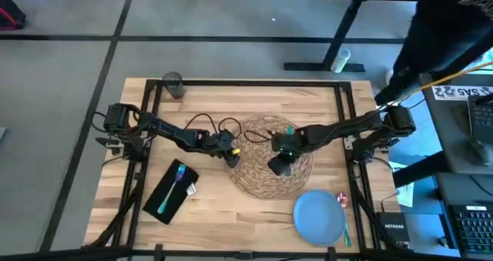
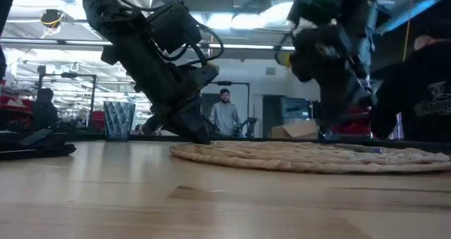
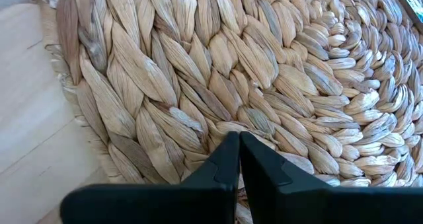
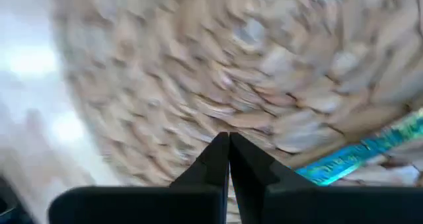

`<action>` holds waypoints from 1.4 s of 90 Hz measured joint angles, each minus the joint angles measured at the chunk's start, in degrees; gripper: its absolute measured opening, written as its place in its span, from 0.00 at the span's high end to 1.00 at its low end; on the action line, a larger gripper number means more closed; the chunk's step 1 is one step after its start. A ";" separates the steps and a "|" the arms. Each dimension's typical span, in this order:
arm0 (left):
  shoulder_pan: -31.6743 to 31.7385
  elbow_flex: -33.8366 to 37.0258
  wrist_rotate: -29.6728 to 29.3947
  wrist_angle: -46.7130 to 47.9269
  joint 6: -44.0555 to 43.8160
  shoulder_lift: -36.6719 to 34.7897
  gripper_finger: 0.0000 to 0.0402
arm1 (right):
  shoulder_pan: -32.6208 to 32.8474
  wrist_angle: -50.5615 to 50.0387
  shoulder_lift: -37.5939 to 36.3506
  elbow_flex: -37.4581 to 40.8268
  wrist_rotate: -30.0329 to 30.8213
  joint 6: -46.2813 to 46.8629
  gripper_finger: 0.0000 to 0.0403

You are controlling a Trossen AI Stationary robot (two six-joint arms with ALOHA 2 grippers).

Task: Set table place
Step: Put the blue plate on the brown placemat

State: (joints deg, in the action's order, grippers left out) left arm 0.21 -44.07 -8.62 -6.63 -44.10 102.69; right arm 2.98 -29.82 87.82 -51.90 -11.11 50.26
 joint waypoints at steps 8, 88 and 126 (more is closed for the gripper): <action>0.00 0.00 0.00 -0.04 0.00 0.00 1.00 | 0.00 -3.65 -2.04 -2.03 0.14 -3.16 1.00; 0.00 0.00 0.58 -0.49 0.64 -0.22 1.00 | 22.36 -31.96 -15.35 1.21 -2.66 -3.43 0.96; 0.02 0.00 1.89 -0.66 1.00 -0.22 1.00 | 26.69 -12.62 -15.35 14.80 -4.99 7.31 0.78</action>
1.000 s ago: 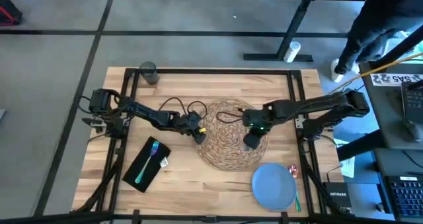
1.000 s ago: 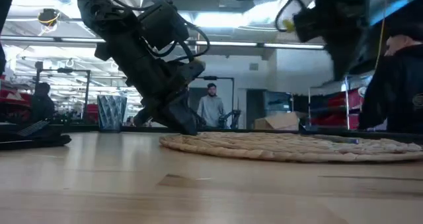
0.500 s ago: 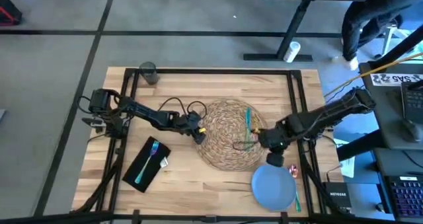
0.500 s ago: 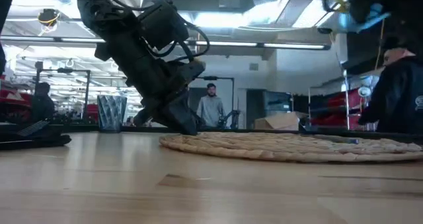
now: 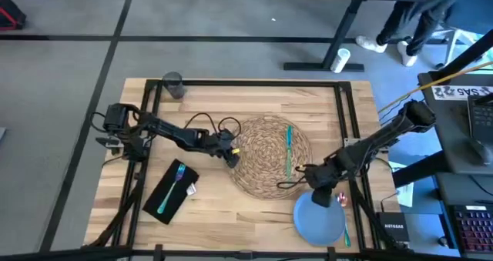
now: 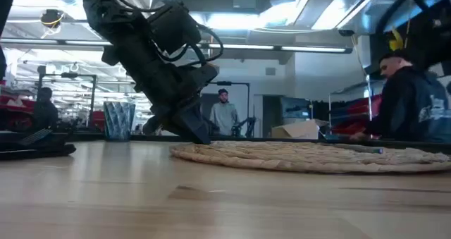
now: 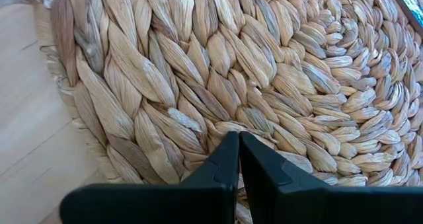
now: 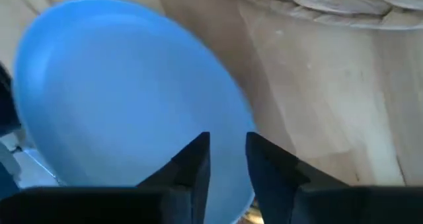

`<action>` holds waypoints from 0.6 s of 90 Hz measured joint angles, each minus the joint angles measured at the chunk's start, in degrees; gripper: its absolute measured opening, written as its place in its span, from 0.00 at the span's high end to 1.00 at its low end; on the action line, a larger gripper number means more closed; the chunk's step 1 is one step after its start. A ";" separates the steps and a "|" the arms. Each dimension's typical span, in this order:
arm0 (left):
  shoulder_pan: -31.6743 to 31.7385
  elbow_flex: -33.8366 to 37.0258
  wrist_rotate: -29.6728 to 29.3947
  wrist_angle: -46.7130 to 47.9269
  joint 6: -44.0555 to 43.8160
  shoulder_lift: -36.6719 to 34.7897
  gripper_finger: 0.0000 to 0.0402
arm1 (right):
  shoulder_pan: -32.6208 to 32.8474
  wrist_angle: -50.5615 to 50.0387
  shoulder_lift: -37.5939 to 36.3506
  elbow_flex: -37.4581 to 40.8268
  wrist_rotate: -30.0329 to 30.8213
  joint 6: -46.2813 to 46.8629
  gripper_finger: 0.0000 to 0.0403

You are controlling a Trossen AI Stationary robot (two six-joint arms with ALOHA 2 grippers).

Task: Set table place
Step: Put the blue plate on the brown placemat

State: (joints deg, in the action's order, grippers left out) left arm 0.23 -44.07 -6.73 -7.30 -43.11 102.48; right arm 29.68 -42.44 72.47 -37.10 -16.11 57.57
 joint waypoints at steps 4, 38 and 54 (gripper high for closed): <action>0.00 0.00 0.05 -0.01 0.04 0.00 1.00 | 0.00 0.67 0.00 1.23 0.01 0.32 0.78; -0.08 -0.03 0.43 -1.29 -0.03 -0.03 1.00 | -0.01 6.43 0.02 5.33 -1.02 0.55 0.87; -0.21 0.00 0.55 -1.16 -0.21 -1.11 1.00 | -0.03 6.43 0.02 5.33 -0.38 0.60 0.98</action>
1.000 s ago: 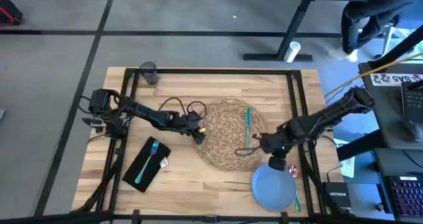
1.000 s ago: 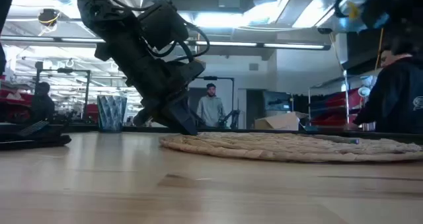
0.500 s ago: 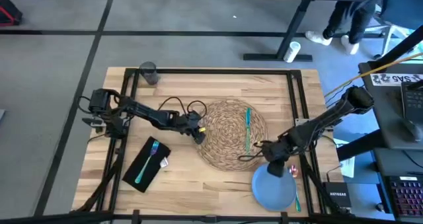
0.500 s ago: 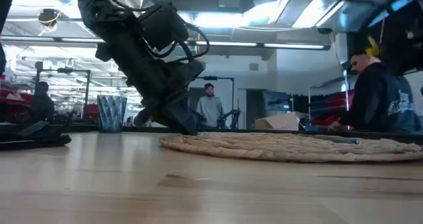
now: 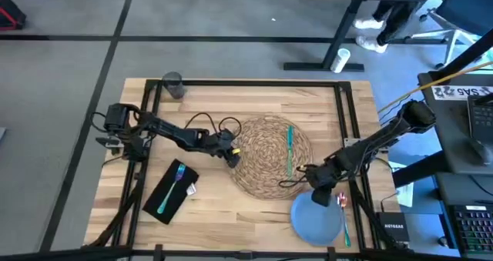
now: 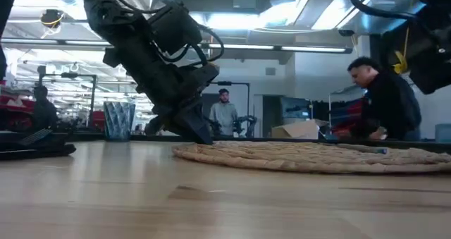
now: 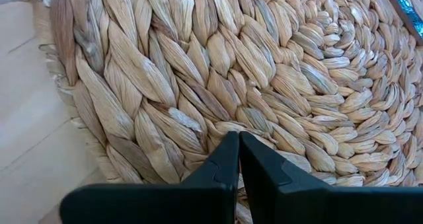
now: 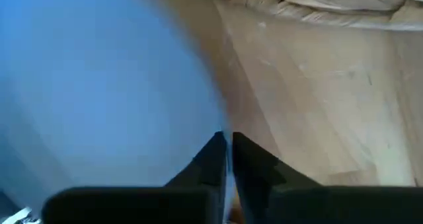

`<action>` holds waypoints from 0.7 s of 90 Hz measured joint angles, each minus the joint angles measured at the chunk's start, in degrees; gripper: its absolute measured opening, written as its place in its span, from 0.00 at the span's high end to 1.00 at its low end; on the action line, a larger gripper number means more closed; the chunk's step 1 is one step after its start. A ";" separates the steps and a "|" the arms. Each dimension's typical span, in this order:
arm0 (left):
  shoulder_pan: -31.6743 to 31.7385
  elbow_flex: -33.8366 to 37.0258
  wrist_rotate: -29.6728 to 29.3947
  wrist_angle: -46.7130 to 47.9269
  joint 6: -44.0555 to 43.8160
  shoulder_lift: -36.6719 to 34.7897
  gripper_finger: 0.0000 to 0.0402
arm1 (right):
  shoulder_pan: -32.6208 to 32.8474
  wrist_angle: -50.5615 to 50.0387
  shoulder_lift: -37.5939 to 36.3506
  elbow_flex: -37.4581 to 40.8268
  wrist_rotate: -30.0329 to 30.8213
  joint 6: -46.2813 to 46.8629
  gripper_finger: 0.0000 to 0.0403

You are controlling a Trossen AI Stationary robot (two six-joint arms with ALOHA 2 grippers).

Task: Set table place
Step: Put the blue plate on the brown placemat

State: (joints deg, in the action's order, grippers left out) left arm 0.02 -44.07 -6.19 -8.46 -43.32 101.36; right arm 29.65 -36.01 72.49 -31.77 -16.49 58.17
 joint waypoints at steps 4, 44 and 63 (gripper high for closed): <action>-0.03 0.05 0.02 0.33 0.28 -0.76 1.00 | -0.04 0.01 0.00 0.00 -0.01 -0.04 0.98; 0.57 0.13 -0.71 2.10 0.27 -8.28 1.00 | -0.04 -0.23 -1.10 -1.76 0.82 0.01 1.00; 0.63 0.07 -0.90 2.11 -0.07 -9.97 1.00 | -0.19 -0.51 -4.95 -4.00 1.60 2.38 1.00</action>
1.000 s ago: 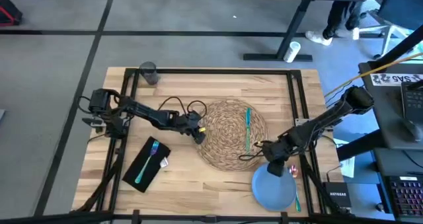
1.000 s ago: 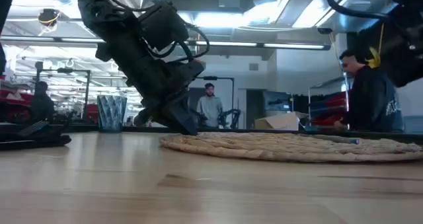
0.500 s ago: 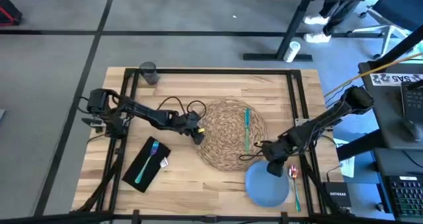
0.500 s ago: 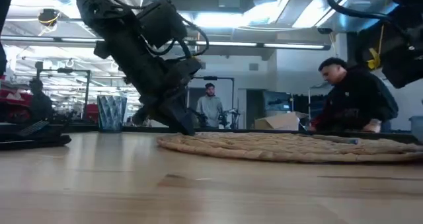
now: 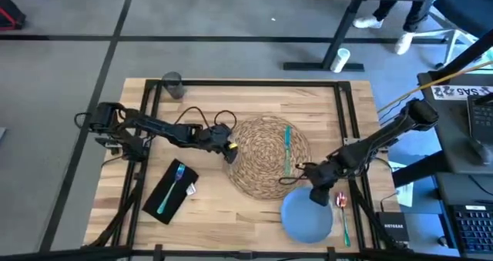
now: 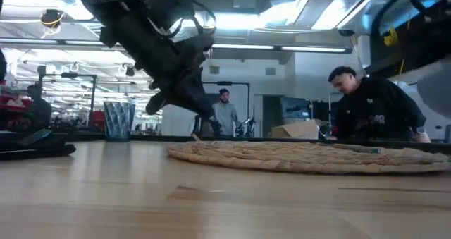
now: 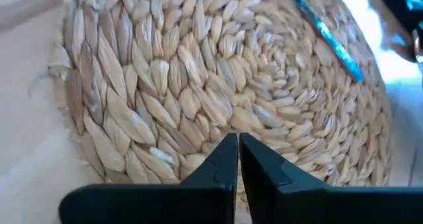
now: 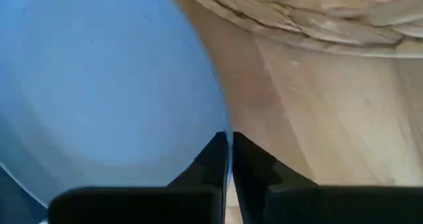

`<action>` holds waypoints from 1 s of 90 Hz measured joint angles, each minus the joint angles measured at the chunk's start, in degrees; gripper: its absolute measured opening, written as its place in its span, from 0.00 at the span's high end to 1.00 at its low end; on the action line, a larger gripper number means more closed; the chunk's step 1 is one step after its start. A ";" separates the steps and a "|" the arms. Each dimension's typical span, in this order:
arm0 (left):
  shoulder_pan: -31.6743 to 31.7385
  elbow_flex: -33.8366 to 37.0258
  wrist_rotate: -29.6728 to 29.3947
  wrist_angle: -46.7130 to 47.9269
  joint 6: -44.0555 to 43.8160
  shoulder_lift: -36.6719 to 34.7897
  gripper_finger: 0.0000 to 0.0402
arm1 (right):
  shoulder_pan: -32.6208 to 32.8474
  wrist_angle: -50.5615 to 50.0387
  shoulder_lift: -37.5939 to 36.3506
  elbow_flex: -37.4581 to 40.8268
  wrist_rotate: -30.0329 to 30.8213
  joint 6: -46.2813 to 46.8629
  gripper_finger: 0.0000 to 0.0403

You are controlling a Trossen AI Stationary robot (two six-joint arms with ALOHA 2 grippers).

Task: Set table place
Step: Put the blue plate on the brown placemat

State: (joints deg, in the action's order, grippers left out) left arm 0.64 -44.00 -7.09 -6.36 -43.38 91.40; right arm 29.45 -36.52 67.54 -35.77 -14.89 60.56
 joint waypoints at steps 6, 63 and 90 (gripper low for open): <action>-0.03 -0.03 0.01 0.11 -0.12 -0.35 1.00 | -0.64 -0.91 -1.10 -1.06 0.31 1.04 1.00; -1.18 -5.68 -2.08 3.92 1.74 -1.90 1.00 | -29.58 -2.83 -1.00 -4.13 4.04 -12.13 1.00; -1.16 -9.58 -3.67 8.60 3.56 -1.90 1.00 | -38.55 -1.88 7.44 -8.15 2.48 -20.87 1.00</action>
State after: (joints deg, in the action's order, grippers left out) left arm -0.51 -53.58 -10.76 2.24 -39.83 89.49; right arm -9.09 -38.41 74.99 -43.92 -12.41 39.69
